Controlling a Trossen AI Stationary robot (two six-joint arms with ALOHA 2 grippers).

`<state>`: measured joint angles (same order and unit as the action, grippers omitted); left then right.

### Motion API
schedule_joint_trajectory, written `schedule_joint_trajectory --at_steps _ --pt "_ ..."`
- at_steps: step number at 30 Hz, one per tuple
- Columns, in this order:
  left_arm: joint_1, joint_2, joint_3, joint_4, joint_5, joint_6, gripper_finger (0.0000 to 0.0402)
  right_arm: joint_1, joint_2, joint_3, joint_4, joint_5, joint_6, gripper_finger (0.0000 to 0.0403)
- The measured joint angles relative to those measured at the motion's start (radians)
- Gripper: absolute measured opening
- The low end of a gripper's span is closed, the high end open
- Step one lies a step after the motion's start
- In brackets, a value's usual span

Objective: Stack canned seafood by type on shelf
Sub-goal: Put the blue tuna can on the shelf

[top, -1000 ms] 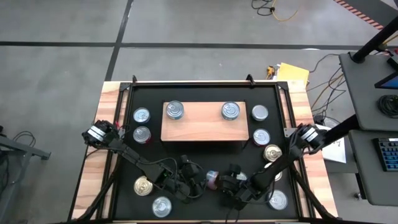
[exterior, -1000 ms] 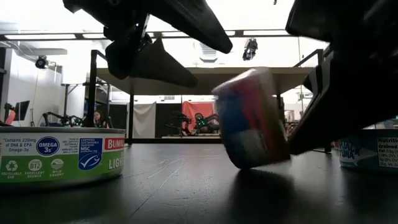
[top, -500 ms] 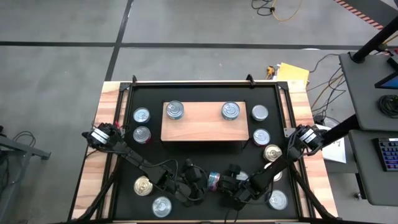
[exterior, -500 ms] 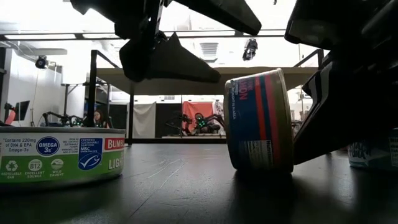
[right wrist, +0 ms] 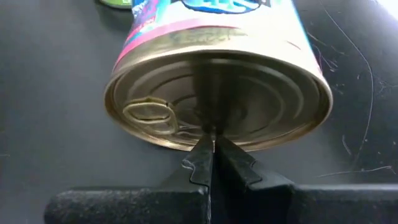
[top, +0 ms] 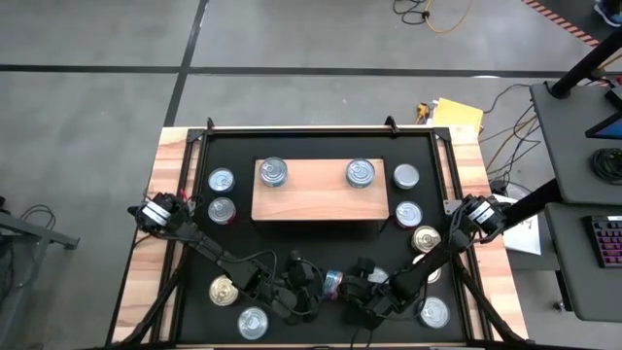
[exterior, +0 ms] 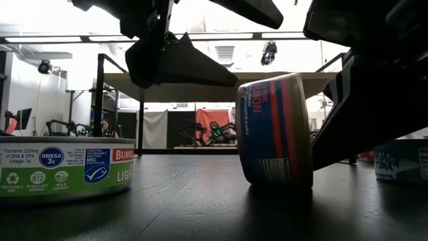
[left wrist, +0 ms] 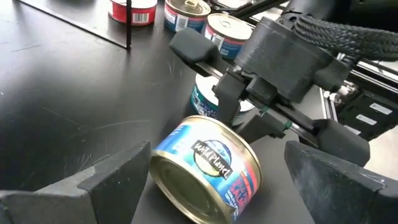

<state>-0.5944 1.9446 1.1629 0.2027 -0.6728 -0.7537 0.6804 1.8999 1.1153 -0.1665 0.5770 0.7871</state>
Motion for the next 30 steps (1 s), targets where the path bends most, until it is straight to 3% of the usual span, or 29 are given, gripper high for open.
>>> schedule_joint_trajectory --at_steps 13,18,23,30 --pt "-0.052 0.001 0.0 0.004 -0.105 -0.011 0.0355 0.0 0.0 0.008 0.004 0.003 -0.005 0.0009" --pt "-0.057 0.076 0.046 0.031 -0.13 0.008 0.0355 0.0 0.0 0.008 0.027 0.026 -0.022 0.0009" --pt "-0.06 0.151 0.177 -0.092 -0.175 0.043 0.0355 0.0 0.0 0.008 0.031 0.029 -0.023 0.0009" --pt "-0.059 0.234 0.34 -0.349 -0.231 -0.061 0.0355 0.0 0.0 0.008 0.043 0.03 -0.03 0.0009"
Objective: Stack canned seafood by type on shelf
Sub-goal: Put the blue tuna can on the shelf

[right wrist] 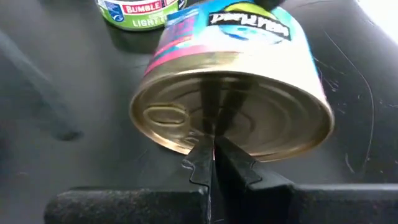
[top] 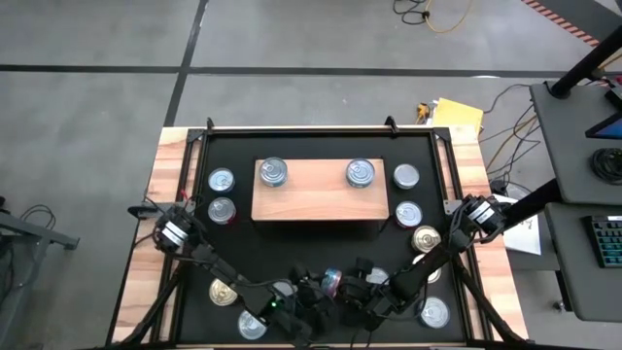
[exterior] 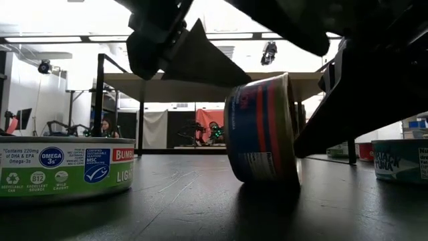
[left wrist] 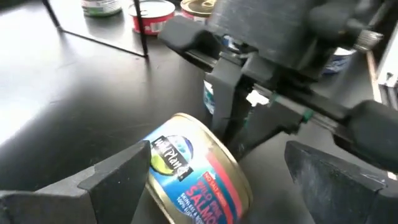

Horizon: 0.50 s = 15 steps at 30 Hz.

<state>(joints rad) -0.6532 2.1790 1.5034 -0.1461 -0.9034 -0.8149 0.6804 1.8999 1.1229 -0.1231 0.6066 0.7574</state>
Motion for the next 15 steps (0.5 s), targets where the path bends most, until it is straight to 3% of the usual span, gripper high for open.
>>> schedule_joint_trajectory --at_steps 6,15 --pt "0.001 0.027 0.042 -0.141 -0.076 -0.14 0.0355 0.0 0.0 0.0 0.002 0.027 -0.008 0.0009" --pt "0.0 0.02 0.041 -0.142 -0.051 -0.134 0.0355 0.001 -0.001 0.0 0.001 0.045 -0.038 0.0009"
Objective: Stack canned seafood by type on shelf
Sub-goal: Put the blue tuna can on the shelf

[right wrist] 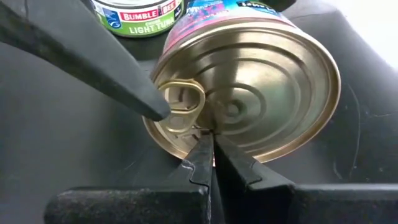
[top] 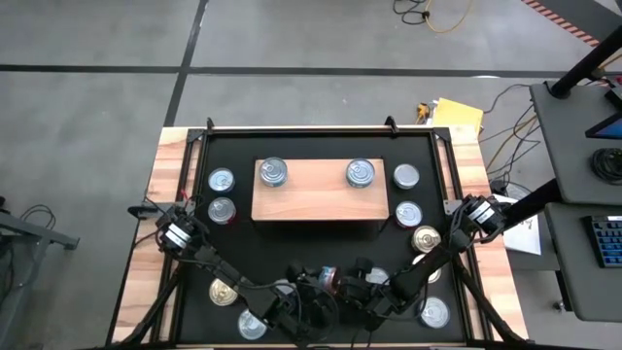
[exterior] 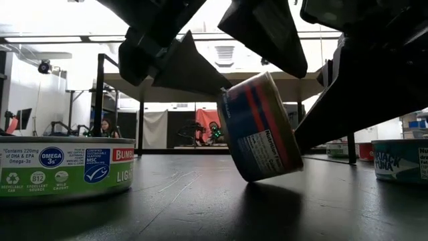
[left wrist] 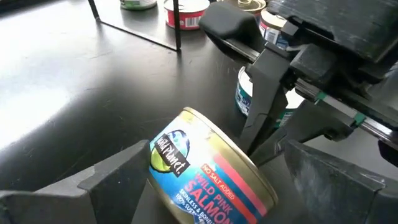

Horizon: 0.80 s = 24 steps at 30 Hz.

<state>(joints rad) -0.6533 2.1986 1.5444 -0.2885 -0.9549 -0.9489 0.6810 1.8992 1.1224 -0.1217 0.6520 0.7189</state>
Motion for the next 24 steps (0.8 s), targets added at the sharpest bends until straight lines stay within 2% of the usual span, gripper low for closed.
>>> schedule_joint_trajectory --at_steps 3,9,18,24 --pt "-0.001 0.0 0.0 -0.008 0.009 0.026 0.0355 0.0 -0.006 -0.001 -0.006 -0.008 -0.016 0.0009" --pt "-0.01 0.0 -0.002 -0.001 0.045 0.124 0.0355 0.002 -0.04 -0.001 -0.027 -0.102 -0.023 0.0009" --pt "-0.013 0.0 -0.002 0.081 0.044 0.367 0.0355 0.006 -0.032 -0.002 -0.019 -0.101 -0.04 0.0009" --pt "-0.013 0.0 -0.002 0.082 0.057 0.417 0.0355 0.008 -0.023 -0.004 -0.024 -0.1 -0.047 0.0009"
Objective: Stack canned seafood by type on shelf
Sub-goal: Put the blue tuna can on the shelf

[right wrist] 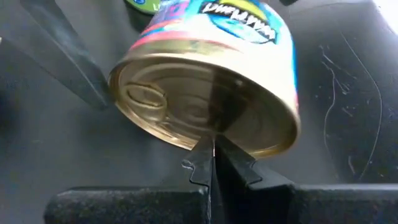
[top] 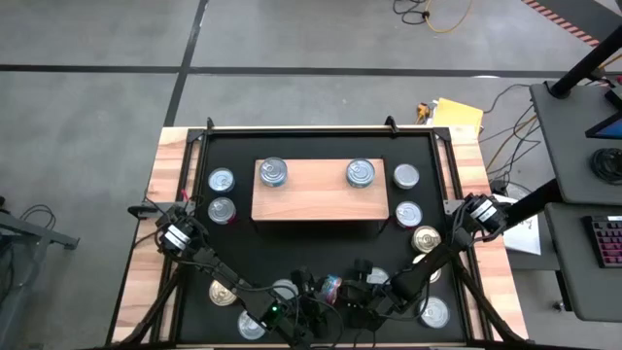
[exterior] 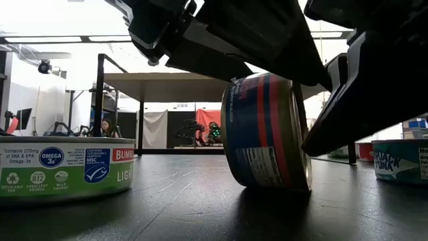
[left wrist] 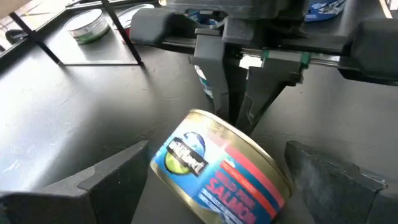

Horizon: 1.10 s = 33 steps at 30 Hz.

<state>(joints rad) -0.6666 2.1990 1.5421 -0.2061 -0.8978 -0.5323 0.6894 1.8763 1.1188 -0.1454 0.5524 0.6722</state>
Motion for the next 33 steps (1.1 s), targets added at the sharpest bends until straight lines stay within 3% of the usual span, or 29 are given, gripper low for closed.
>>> schedule_joint_trajectory --at_steps 17,24,33 --pt "0.0 0.0 0.0 -0.004 0.009 0.041 0.0355 0.017 -0.102 0.038 -0.183 -0.001 -0.022 0.0009" --pt "-0.001 0.002 0.0 -0.004 0.011 0.049 0.0355 0.017 -0.139 0.04 -0.185 0.181 -0.046 0.0009" --pt "-0.001 0.002 -0.004 -0.004 0.021 0.053 0.0355 0.022 -0.126 0.04 -0.101 0.199 -0.046 0.0009"
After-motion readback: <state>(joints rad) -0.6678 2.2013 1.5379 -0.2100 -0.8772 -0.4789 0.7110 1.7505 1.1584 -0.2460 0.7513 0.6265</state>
